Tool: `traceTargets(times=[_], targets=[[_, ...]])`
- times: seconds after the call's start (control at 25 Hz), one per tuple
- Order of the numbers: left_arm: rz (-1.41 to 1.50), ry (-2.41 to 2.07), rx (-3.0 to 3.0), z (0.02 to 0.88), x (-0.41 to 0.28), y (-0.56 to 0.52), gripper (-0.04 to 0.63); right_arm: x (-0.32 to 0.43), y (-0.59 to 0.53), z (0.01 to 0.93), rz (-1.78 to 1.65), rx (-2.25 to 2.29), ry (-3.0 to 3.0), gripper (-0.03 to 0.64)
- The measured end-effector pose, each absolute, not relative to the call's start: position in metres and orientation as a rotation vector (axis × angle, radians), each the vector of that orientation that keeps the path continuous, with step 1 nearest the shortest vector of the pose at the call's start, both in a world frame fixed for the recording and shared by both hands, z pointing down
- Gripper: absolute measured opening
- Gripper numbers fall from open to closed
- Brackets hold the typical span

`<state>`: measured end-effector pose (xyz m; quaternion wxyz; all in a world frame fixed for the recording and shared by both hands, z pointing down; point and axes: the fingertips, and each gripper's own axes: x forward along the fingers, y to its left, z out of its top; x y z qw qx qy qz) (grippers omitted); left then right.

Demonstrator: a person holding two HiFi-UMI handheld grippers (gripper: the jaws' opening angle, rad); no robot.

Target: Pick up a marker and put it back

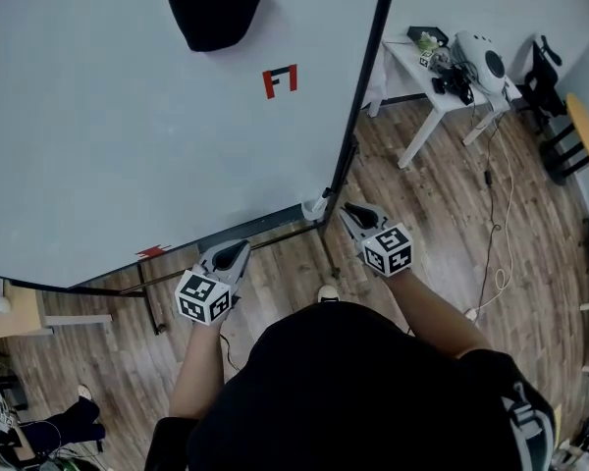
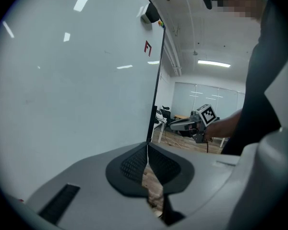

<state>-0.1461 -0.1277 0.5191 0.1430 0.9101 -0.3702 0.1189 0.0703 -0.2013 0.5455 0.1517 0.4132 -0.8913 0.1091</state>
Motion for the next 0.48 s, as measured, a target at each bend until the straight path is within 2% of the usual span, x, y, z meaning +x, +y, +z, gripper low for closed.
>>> traceTargets(times=[0.48], targets=[[0.346, -1.036, 2.649, 0.518, -0.148, -0.111, 0.014, 0.070, -0.175, 0.543, 0.340, 1.222, -2.562, 0.029]])
